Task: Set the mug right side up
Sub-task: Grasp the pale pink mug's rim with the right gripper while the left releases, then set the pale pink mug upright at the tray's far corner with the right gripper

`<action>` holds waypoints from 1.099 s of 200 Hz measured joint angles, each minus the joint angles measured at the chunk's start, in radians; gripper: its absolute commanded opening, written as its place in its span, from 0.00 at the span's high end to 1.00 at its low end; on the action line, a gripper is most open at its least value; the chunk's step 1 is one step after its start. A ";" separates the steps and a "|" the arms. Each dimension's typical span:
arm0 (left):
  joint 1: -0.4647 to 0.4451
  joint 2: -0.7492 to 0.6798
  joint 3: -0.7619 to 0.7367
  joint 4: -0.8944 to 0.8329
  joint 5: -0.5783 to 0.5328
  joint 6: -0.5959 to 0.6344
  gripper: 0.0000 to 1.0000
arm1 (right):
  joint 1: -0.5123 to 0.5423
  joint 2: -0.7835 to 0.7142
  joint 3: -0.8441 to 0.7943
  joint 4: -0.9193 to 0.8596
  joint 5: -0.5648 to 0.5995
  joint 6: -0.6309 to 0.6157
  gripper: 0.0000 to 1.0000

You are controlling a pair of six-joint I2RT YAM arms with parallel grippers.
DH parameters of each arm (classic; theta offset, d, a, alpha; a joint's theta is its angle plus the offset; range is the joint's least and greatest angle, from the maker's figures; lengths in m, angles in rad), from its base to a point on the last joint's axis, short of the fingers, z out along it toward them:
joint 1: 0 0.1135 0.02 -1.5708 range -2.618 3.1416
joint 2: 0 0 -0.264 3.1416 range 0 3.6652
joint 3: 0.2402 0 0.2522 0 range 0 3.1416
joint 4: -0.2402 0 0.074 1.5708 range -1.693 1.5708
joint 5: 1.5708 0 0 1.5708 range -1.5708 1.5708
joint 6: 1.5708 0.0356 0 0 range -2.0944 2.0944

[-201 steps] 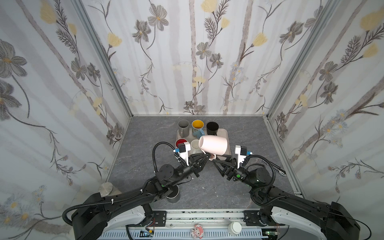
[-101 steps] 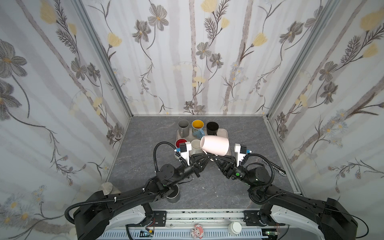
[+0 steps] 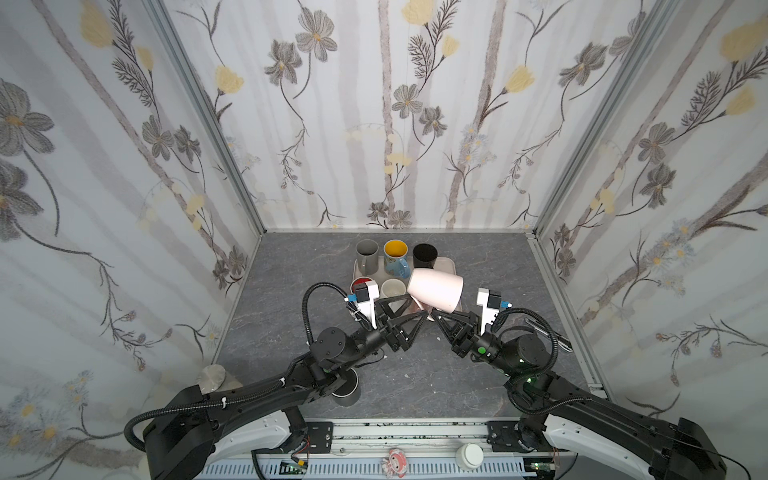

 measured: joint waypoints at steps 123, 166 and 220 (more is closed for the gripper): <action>0.000 -0.220 -0.071 -0.208 -0.168 0.111 0.00 | -0.259 -0.007 0.230 -0.708 0.302 -0.193 1.00; 0.000 -0.300 -0.109 -0.274 -0.223 0.131 0.00 | -0.332 0.160 0.340 -0.858 0.409 -0.249 1.00; 0.000 -0.378 -0.139 -0.330 -0.266 0.131 0.00 | -0.342 0.524 0.575 -0.939 0.512 -0.359 1.00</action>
